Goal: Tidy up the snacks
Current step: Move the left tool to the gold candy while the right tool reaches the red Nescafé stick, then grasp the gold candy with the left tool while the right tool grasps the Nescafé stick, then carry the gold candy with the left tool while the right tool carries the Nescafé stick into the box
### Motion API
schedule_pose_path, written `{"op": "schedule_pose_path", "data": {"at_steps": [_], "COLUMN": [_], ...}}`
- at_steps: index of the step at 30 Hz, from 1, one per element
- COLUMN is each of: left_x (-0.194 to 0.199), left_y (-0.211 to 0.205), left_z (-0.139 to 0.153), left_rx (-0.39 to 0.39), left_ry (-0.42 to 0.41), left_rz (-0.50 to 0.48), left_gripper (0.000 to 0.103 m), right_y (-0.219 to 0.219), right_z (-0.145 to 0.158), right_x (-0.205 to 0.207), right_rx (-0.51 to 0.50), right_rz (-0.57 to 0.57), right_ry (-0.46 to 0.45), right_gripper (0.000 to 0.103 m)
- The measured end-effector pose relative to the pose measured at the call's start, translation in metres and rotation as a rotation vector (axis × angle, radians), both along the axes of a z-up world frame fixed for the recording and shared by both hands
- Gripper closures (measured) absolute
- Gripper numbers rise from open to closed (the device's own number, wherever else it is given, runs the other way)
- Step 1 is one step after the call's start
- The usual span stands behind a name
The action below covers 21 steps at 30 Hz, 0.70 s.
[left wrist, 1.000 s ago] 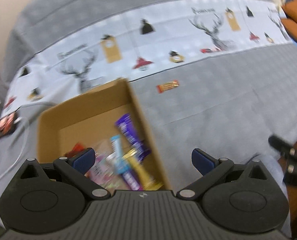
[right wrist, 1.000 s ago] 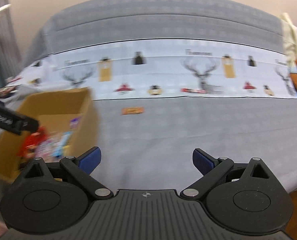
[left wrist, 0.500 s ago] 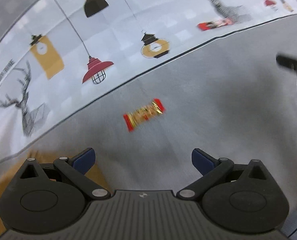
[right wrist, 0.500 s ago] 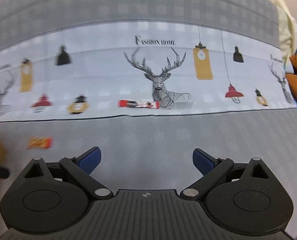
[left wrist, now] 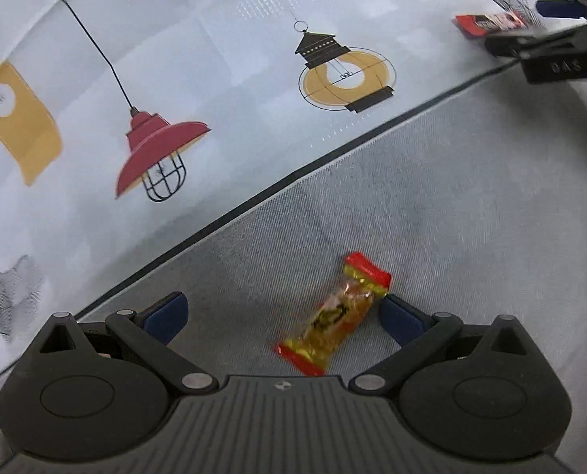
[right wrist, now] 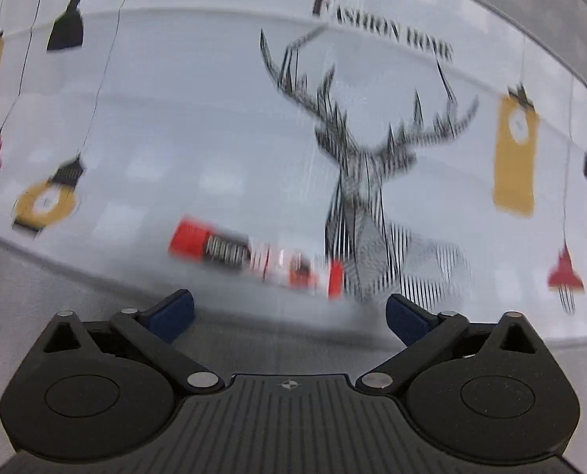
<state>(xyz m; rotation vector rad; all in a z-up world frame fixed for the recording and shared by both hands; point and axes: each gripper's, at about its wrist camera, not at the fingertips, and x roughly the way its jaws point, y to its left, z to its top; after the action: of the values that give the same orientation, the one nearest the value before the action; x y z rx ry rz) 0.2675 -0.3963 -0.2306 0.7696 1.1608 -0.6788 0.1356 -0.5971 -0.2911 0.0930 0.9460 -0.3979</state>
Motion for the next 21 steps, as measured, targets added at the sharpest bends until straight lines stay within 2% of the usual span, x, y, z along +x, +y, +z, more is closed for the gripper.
{"op": "schedule_pose_path", "data": {"at_steps": [5, 6, 7, 8, 9, 10, 11, 14, 17, 21], "left_x": [0.010, 0.007, 0.006, 0.003, -0.001, -0.005, -0.006, -0.014, -0.029, -0.053], "left_y": [0.006, 0.009, 0.011, 0.013, 0.014, 0.016, 0.019, 0.028, 0.039, 0.064], "left_z": [0.001, 0.003, 0.007, 0.012, 0.016, 0.018, 0.019, 0.023, 0.037, 0.063], "left_rx": [-0.042, -0.064, -0.091, -0.107, -0.116, -0.121, -0.131, -0.147, -0.184, -0.238], "left_ry": [0.047, 0.060, 0.080, 0.084, 0.081, 0.087, 0.105, 0.112, 0.112, 0.109], "left_rz": [0.051, 0.047, 0.044, 0.043, 0.035, 0.038, 0.058, 0.106, 0.116, 0.130], "left_gripper": [0.003, 0.014, 0.033, 0.046, 0.075, 0.082, 0.083, 0.084, 0.084, 0.084], "right_y": [-0.019, -0.021, -0.022, -0.021, -0.020, -0.017, -0.013, 0.000, 0.010, 0.029], "right_z": [-0.005, -0.006, -0.006, -0.005, -0.003, -0.001, 0.000, 0.002, 0.008, 0.035], "right_x": [0.029, 0.032, 0.033, 0.032, 0.030, 0.028, 0.026, 0.018, 0.004, -0.023], "right_rx": [0.047, 0.055, 0.068, 0.092, 0.117, 0.129, 0.124, 0.109, 0.124, 0.172], "right_rz": [-0.028, -0.030, -0.026, -0.013, -0.004, -0.008, -0.020, -0.029, -0.100, -0.174], "right_ry": [-0.023, -0.032, -0.035, -0.054, -0.073, -0.085, -0.084, -0.075, -0.083, -0.135], "right_gripper": [0.001, 0.001, 0.008, 0.025, 0.037, 0.060, 0.080, 0.097, 0.097, 0.097]}}
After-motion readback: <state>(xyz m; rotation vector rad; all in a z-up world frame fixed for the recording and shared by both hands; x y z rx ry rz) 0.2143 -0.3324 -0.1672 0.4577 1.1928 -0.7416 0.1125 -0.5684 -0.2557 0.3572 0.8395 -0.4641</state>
